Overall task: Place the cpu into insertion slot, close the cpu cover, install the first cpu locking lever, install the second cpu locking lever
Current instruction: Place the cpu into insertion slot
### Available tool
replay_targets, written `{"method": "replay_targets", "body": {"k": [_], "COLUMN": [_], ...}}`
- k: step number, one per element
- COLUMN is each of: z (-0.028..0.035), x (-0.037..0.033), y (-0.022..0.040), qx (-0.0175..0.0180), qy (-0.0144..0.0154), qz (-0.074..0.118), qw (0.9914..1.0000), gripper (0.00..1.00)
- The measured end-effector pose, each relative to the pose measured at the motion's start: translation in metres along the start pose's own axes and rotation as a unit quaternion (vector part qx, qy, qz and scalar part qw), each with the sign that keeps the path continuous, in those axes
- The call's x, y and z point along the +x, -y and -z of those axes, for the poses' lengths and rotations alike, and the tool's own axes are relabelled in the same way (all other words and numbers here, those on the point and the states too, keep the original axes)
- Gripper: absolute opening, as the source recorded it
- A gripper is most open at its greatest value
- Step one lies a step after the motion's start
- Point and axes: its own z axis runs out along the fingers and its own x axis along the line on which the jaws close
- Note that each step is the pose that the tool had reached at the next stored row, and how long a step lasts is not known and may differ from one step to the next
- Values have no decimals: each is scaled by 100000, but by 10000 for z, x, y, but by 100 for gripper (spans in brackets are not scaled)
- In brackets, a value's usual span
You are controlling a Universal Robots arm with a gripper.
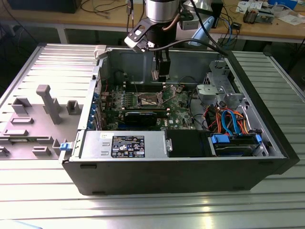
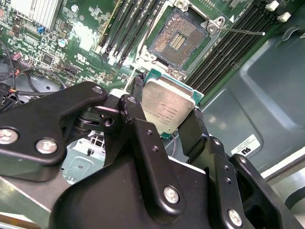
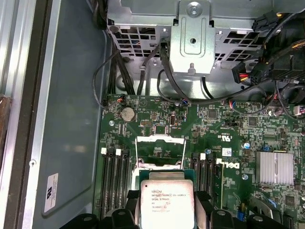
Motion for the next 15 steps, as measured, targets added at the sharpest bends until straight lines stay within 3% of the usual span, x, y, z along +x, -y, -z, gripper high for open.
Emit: {"method": "replay_targets", "body": {"k": [15], "z": [-34], "x": [-1], "y": [4], "qx": [2], "qy": [0], "qz": [-1], "qw": [100000], "gripper": [55]}}
